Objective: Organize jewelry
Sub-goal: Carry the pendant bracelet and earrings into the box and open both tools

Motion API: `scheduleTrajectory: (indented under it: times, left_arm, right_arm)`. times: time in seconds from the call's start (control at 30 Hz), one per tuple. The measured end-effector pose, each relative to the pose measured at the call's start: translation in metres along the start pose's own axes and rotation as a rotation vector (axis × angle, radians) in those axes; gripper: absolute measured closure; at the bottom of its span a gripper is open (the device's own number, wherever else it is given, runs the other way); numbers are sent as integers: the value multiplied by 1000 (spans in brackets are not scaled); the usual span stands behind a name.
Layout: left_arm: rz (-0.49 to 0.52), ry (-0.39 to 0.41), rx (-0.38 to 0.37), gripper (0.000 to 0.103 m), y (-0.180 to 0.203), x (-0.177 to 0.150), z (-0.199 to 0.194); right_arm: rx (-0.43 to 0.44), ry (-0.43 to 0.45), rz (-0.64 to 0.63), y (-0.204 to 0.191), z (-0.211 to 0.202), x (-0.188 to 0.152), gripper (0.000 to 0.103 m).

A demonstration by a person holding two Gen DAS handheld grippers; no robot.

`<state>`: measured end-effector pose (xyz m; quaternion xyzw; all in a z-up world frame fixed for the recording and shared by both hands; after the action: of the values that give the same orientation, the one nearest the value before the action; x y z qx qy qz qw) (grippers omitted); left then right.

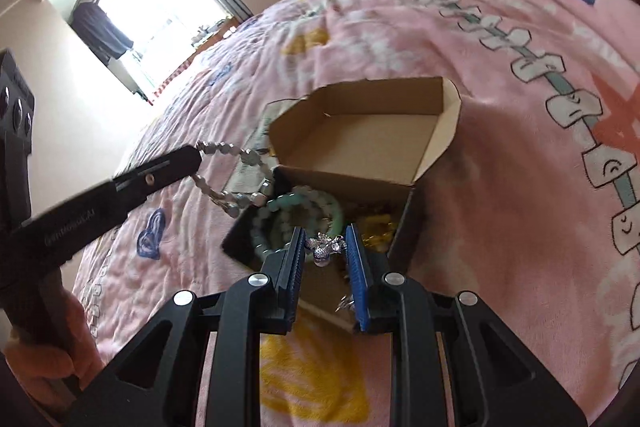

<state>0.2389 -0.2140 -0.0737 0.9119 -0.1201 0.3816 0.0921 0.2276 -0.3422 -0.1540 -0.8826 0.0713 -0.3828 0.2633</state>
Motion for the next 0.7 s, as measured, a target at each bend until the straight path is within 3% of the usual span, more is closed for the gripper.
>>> scheduleTrajectory:
  times: [0.2, 0.4, 0.5, 0.53, 0.57, 0.6, 0.63, 0.7]
  left_arm:
    - [-33, -12, -7, 92, -3, -9, 10]
    - [4, -7, 7, 92, -3, -12, 8]
    - [-4, -43, -5, 91, -4, -16, 6]
    - [-10, -46, -6, 88, -5, -16, 4]
    - [-12, -39, -2, 73, -7, -15, 1]
    - [-12, -28, 4, 61, -8, -13, -2]
    - [-12, -11, 11, 36, -10, -11, -6]
    - [1, 31, 31, 30, -13, -4, -17]
  right_arm:
    - [-12, -9, 8, 7, 4, -2, 81]
    - [-27, -8, -4, 4, 2, 0, 79]
    - [-42, 15, -17, 3, -10, 5, 79]
    - [-48, 25, -20, 3, -16, 7, 78]
    - [-52, 33, -23, 3, -21, 9, 77]
    - [-55, 41, -27, 1, -27, 11, 69]
    - [-59, 50, -38, 0, -34, 14, 61]
    - [-71, 68, -66, -3, -46, 19, 55]
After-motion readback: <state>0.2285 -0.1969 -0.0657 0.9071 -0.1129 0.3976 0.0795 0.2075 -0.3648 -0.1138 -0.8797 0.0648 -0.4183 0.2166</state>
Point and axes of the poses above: each gripper's, at about its wrist camera, not at the fingertips, and z roughly the way its jaws point, y to its right, x to its top, the point moved 9 cm from there along z, roughly the way its jaws point, and after that the axes turned 9 degrees about y, right-handed, at the moved point
